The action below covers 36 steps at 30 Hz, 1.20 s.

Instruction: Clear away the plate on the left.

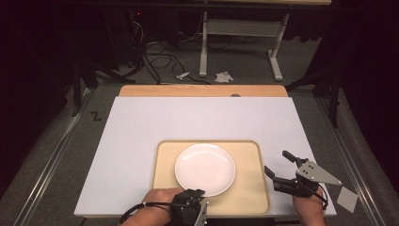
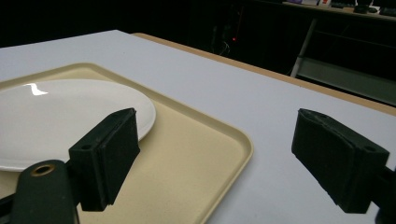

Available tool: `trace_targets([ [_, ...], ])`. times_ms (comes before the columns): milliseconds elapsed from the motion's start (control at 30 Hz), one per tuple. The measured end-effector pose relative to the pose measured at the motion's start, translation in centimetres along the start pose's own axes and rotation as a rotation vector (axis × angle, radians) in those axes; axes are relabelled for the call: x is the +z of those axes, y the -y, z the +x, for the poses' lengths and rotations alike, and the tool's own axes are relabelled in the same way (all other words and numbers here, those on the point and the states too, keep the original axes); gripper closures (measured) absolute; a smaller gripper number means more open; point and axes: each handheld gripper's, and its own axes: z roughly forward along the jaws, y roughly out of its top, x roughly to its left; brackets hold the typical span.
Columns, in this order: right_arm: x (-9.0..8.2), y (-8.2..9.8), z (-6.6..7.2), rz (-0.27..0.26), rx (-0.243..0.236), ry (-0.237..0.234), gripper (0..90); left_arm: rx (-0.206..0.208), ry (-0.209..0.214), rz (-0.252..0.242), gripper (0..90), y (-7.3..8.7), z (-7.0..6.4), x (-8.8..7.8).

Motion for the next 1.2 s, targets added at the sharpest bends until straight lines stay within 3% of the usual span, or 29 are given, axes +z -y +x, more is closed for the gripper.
trace_targets([
  [567,0.0,0.0,0.0,0.002,-0.002,-0.001,15.7,0.003,0.076,0.008,73.7,0.0,-0.3,0.6],
  [1033,0.0,0.0,0.1,0.005,-0.002,0.004,15.7,-0.024,0.078,-0.043,68.0,-0.3,0.3,-0.9],
  [1200,0.0,0.0,0.0,0.003,-0.004,0.002,15.7,-0.055,0.081,-0.059,65.2,0.1,0.8,-1.3],
])
